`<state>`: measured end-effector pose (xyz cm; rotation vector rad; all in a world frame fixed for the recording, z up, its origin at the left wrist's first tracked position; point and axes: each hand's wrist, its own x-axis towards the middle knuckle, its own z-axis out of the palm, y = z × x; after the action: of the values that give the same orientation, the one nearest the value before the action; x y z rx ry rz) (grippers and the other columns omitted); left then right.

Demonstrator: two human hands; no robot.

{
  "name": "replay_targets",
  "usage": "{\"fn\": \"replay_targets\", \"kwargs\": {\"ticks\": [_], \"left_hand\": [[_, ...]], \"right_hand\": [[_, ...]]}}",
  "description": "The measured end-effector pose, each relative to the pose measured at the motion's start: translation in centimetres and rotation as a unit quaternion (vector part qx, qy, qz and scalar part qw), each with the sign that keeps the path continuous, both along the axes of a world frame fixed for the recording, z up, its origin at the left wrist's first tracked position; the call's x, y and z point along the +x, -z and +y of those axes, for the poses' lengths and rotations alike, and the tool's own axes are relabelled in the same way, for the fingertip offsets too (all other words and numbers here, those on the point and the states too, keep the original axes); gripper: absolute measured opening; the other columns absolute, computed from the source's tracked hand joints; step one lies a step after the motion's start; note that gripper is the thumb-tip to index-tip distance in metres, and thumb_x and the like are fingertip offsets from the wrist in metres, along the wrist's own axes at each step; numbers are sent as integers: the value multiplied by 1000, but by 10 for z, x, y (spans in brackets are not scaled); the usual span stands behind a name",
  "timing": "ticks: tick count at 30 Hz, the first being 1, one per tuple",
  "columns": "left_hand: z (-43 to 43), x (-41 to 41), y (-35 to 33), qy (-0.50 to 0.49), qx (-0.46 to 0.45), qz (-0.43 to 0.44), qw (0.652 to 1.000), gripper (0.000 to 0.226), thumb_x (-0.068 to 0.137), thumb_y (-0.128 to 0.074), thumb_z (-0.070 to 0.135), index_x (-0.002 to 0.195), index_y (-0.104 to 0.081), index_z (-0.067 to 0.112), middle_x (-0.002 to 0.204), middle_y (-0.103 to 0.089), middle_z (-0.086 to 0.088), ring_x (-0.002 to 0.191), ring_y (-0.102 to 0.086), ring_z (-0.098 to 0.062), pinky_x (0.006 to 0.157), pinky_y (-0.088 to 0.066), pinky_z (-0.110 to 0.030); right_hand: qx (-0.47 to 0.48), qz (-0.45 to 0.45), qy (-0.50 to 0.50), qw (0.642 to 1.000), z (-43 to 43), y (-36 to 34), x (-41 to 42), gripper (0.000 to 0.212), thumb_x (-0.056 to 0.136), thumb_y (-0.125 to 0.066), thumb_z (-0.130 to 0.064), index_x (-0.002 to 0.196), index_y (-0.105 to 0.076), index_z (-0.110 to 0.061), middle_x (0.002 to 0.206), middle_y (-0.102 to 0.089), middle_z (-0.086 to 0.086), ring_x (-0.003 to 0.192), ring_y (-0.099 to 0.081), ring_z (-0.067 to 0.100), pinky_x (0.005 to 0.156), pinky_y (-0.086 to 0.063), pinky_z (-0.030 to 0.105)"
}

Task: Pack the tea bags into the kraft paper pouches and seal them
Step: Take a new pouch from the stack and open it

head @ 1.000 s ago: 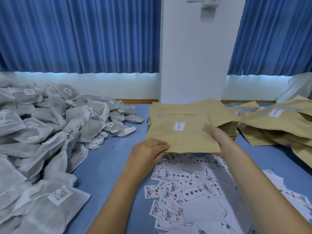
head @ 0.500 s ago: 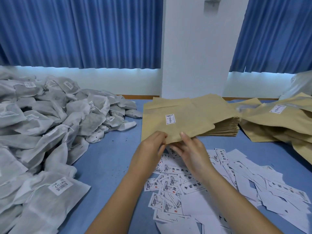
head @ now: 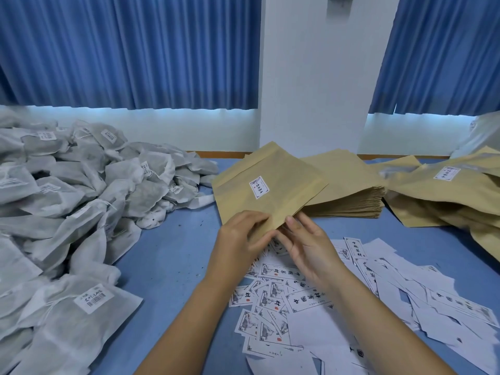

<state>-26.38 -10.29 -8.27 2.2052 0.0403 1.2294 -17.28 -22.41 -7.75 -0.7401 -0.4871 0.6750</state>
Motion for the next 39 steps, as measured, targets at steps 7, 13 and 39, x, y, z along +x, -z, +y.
{"fn": "replay_targets", "kwargs": {"ticks": [7,13,39], "left_hand": [[1,-1,-1,14,-7,-4,1000,29,79,-76,20,106,-71,11,99,-69,4,90,-64,-5,83,-53,-25],[3,-2,-2,26,-18,4,999,25,79,-77,18,101,-74,9,97,-71,3,89,-66,-3,84,-54,-27],[-37,5,-5,-115,-33,125,985,11,94,-53,8,104,-52,7,98,-54,-4,88,-52,-19,68,-36,-23]], "right_hand": [[5,-2,-15,1000,-3,-1,-1,27,82,-63,-11,109,-68,-8,115,-68,12,110,-64,22,80,-55,27],[11,-12,-23,1000,-3,0,-2,25,86,-59,-10,109,-67,-7,116,-68,15,110,-64,25,81,-55,28],[-234,-156,220,934,5,7,-16,11,88,-63,-5,84,-67,5,67,-66,10,63,-58,14,58,-45,18]]}}
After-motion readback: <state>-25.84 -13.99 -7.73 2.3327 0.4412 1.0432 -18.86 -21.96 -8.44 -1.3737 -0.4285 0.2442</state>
